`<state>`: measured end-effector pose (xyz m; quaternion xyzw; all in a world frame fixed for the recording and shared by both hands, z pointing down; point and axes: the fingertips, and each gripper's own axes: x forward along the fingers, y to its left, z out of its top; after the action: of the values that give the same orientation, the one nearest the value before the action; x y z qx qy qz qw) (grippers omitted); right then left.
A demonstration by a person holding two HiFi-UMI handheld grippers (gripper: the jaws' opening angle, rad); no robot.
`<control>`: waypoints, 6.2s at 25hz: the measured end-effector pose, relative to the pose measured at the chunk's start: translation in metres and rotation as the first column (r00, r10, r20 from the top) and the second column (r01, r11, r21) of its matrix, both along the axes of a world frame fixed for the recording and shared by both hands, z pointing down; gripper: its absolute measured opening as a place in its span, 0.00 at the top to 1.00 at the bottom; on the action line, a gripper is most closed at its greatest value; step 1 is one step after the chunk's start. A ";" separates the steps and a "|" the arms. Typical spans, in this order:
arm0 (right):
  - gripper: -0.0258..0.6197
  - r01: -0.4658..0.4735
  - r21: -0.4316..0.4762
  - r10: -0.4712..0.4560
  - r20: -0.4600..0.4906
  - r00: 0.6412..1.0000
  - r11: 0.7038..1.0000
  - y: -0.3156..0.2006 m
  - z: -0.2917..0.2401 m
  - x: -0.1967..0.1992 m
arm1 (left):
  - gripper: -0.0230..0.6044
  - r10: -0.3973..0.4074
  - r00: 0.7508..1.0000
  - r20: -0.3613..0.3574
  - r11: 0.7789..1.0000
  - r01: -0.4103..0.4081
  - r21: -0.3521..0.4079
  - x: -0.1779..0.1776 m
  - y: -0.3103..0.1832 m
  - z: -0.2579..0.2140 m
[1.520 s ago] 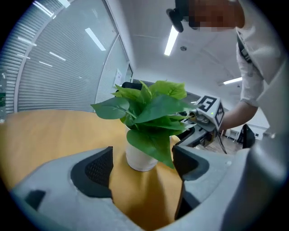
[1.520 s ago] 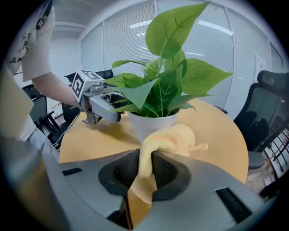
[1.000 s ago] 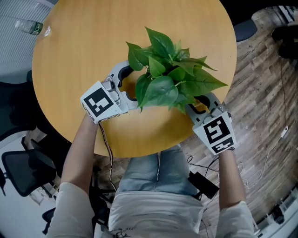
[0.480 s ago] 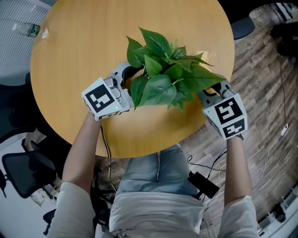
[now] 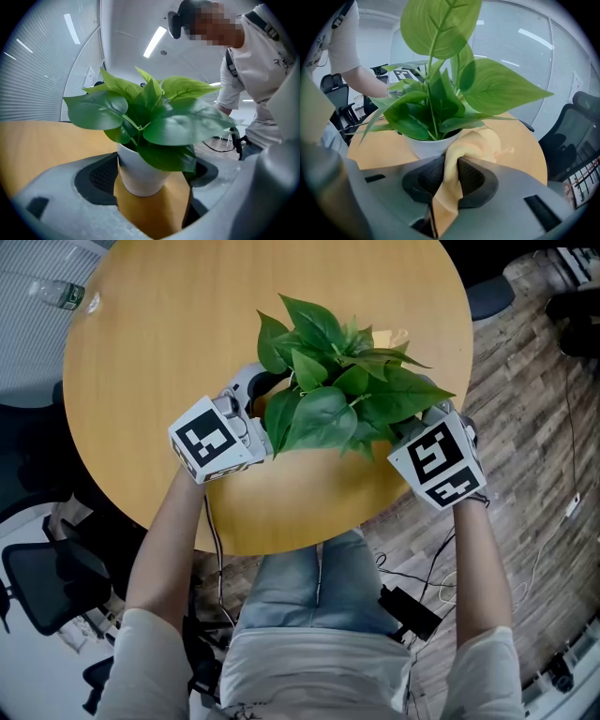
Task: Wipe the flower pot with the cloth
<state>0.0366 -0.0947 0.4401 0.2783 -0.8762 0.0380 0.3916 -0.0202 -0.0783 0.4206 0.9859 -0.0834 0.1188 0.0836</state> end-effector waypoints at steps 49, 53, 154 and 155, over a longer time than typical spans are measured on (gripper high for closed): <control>0.86 -0.057 -0.022 0.058 0.048 0.997 0.998 0.051 0.006 -0.001 | 0.30 -0.629 0.774 0.076 0.773 0.633 -0.046 0.015 -0.002 0.007; 0.86 -0.057 -0.022 0.058 0.052 0.997 0.998 0.053 0.006 -0.003 | 0.30 -0.655 0.752 0.075 0.751 0.659 -0.048 0.016 -0.003 0.007; 0.86 -0.038 -0.006 0.038 -0.003 0.999 0.999 0.022 0.011 0.020 | 0.34 -0.163 0.987 -0.005 0.985 0.162 -0.053 0.018 -0.013 0.006; 0.86 -0.037 -0.008 0.037 -0.002 0.999 0.999 0.023 0.011 0.021 | 0.34 -0.170 0.985 -0.004 0.984 0.170 -0.053 0.020 -0.012 0.006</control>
<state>0.0574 -0.0719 0.4515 0.2932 -0.8703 0.0484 0.3929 -0.0005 -0.0908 0.4268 0.9731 -0.1637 0.1091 0.1199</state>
